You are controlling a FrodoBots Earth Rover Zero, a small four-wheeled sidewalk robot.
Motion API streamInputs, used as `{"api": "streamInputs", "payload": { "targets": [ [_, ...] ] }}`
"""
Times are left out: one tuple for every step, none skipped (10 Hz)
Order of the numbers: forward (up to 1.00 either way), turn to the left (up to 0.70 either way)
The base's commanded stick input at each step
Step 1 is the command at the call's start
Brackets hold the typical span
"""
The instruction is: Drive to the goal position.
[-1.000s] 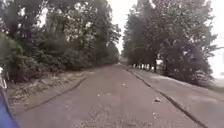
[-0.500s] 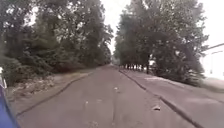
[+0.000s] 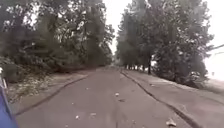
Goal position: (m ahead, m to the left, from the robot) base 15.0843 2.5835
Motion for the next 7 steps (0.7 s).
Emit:
{"api": "streamInputs", "payload": {
  "targets": [
    [0.70,-0.01],
    [0.70,-0.01],
    [0.70,-0.01],
    [0.70,-0.01],
    [0.70,-0.01],
    [0.70,-0.01],
    [0.70,-0.01]
  ]
}}
